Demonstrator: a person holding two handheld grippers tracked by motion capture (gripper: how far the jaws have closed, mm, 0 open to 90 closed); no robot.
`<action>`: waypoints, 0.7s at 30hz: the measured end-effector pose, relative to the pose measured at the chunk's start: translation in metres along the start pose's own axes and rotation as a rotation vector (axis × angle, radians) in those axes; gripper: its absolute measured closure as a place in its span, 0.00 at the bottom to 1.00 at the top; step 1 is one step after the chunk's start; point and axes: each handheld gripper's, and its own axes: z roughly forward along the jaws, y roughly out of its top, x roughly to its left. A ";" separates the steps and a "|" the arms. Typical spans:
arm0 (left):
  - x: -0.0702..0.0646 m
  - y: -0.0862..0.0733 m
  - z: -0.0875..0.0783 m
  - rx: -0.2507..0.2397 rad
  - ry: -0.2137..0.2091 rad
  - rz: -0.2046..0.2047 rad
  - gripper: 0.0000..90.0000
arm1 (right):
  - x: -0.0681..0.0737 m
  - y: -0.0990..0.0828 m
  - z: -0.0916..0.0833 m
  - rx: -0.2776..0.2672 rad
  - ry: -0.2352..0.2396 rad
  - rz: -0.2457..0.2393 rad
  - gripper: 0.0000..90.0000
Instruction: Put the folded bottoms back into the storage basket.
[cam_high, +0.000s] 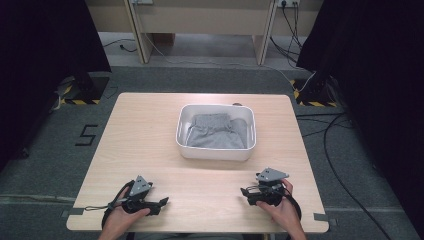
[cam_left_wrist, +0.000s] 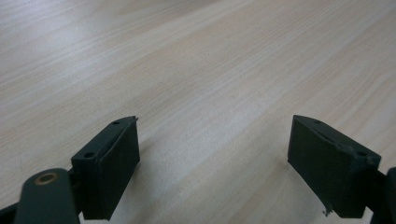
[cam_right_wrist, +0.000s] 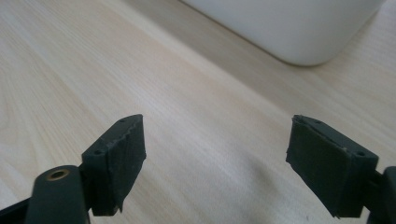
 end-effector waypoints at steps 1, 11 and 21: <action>0.000 0.000 0.000 0.000 0.000 0.000 0.18 | 0.000 0.000 0.000 0.000 0.000 0.000 0.21; -0.002 -0.008 -0.004 0.007 0.029 0.009 0.16 | 0.002 -0.013 0.008 0.076 -0.021 0.019 0.16; -0.004 -0.007 -0.002 0.020 0.023 0.011 0.09 | 0.002 -0.018 0.010 0.037 -0.029 0.033 0.11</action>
